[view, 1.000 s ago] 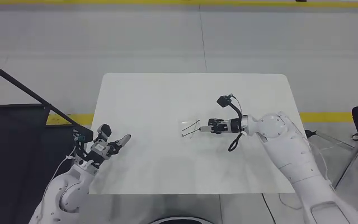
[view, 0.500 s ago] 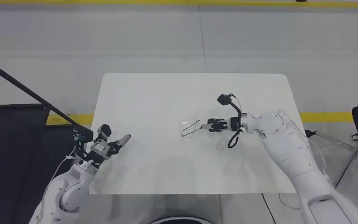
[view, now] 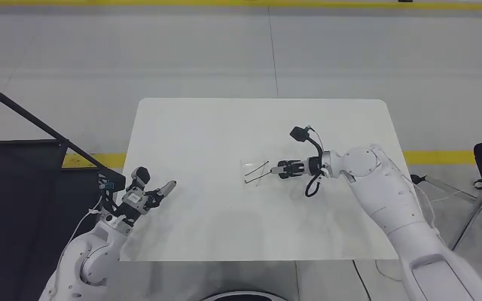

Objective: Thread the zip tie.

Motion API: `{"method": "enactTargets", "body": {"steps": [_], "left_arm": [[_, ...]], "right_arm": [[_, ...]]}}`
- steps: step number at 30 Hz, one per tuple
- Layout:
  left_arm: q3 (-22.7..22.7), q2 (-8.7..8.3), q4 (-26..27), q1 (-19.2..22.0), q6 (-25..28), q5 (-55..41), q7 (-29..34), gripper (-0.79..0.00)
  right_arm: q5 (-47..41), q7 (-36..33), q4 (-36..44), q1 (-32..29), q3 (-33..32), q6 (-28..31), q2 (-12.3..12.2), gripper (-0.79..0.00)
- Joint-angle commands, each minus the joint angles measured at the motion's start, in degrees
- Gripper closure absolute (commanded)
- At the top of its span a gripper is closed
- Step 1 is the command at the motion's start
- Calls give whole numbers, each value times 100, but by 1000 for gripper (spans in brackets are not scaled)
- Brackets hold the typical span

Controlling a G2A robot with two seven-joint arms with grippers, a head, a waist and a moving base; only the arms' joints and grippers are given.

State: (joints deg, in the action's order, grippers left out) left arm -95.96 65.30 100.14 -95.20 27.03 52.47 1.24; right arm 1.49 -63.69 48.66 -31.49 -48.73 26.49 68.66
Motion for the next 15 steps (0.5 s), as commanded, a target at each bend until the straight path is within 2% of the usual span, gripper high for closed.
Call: {"method": "enactTargets", "body": {"steps": [1,10,15], "left_arm": [[0,0,0,0,0,0,0,-785],[0,0,0,0,0,0,0,-785],[0,0,0,0,0,0,0,-785]], "right_arm": [[-17,-1,-66,35,34,15,24,-336],[-91,-30,-323,188,183,47,135,-299],[-132,-59,-446,255,242,82,188,-249]]}}
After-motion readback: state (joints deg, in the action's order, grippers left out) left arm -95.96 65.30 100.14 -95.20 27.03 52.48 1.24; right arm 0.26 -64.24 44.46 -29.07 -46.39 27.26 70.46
